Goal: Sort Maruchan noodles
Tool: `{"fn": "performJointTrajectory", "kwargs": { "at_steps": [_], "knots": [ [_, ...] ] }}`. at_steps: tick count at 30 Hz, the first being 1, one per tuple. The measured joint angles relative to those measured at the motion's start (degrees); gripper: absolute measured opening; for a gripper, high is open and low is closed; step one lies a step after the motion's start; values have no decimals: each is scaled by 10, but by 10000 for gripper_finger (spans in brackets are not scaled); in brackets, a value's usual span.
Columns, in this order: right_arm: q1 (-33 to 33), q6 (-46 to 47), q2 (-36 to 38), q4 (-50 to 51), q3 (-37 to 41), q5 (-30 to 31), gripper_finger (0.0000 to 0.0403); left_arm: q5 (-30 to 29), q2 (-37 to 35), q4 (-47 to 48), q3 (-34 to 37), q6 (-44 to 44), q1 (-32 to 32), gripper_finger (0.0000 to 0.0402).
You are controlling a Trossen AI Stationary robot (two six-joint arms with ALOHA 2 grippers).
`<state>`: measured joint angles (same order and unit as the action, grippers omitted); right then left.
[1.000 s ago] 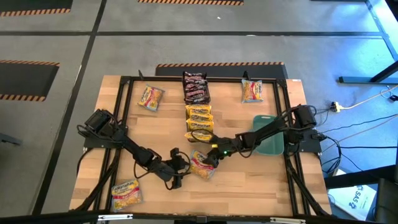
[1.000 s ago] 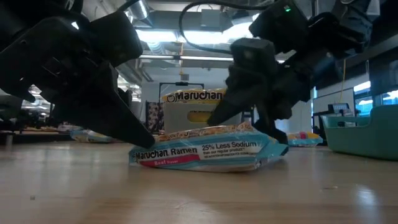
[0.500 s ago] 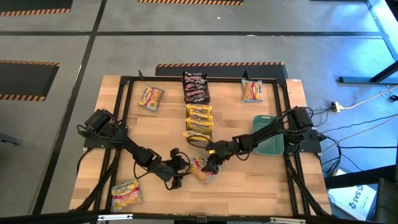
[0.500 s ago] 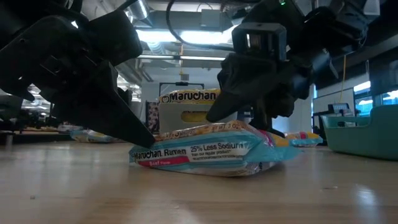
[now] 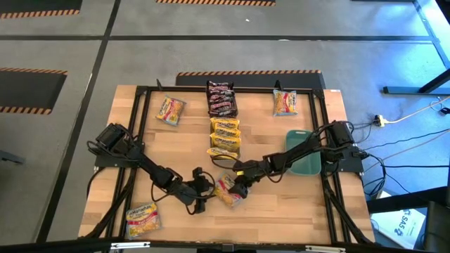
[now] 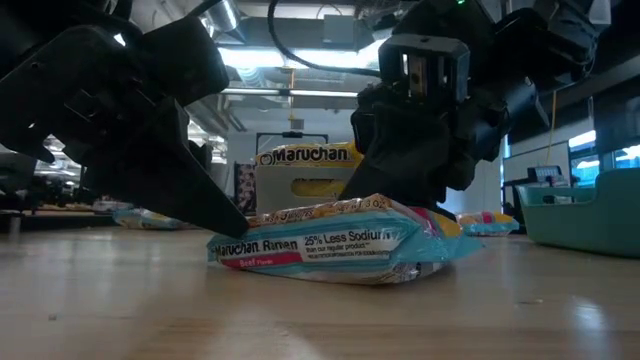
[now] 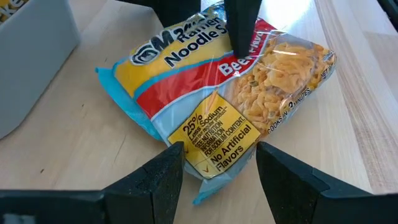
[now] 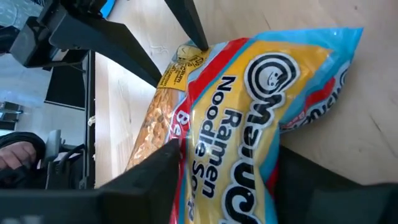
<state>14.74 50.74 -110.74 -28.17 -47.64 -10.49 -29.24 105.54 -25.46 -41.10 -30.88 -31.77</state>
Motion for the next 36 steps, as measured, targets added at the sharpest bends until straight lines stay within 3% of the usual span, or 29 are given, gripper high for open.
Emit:
{"fn": "performJointTrajectory", "kwargs": {
  "at_steps": [7,17,26,36],
  "knots": [
    [8,-33,0,-5,0,20,122,25,-25,8,0,4,-5,195],
    [14,-63,2,-6,-1,19,45,25,-81,48,0,21,-25,195],
    [15,-82,54,23,-1,-35,32,27,-103,72,0,25,-43,195],
    [15,-155,187,245,-1,5,30,28,-102,76,0,16,-44,195]
  ]
}}
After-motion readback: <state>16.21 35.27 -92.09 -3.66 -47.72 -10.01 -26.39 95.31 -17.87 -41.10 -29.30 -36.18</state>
